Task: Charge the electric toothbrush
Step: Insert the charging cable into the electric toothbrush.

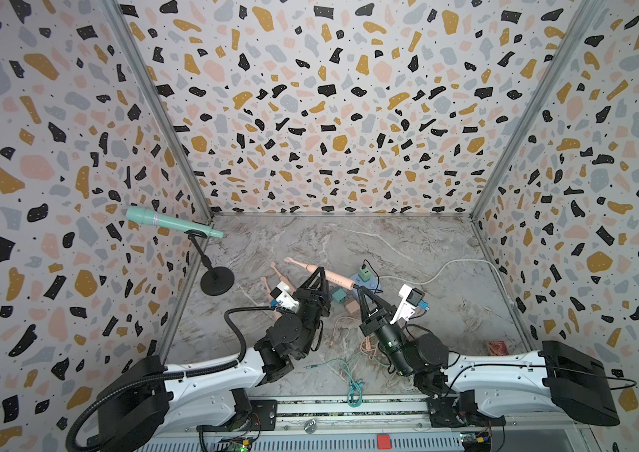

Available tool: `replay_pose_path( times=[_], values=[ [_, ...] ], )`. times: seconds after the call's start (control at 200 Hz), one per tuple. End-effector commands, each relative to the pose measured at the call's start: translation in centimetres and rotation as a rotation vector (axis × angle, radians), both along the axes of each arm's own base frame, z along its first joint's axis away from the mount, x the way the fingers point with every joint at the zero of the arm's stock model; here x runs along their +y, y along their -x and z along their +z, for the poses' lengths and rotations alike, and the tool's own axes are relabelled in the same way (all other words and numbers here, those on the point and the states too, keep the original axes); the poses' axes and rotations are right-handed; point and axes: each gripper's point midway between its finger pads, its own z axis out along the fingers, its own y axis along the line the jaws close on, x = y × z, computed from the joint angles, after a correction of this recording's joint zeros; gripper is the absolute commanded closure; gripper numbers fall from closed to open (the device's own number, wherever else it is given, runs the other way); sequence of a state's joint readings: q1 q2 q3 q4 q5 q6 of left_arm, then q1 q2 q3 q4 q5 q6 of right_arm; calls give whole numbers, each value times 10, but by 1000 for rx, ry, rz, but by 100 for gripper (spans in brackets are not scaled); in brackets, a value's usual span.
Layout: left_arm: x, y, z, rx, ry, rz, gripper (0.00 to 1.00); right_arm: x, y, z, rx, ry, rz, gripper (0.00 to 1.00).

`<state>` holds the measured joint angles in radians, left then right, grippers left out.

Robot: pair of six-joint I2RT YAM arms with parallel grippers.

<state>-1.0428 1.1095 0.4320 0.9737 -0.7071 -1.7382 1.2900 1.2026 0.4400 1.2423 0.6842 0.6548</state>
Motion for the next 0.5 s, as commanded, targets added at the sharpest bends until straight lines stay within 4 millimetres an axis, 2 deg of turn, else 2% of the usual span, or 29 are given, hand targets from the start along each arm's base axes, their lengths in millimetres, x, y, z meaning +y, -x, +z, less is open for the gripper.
replay_pose_path(
  times=[0.0,0.195,0.335,0.496],
  values=[
    [-20,16,25,-76,52,-118,100,12,-3,-11,25,54,19,100],
    [-21,18,25,-79,29,-121,100,14,-7,-10,39,111,-4,100],
    [-25,19,26,-80,3,-130,100,23,-14,-23,95,209,-25,100],
    [-32,21,27,-86,11,-147,100,29,-13,-27,103,192,-2,100]
  ],
)
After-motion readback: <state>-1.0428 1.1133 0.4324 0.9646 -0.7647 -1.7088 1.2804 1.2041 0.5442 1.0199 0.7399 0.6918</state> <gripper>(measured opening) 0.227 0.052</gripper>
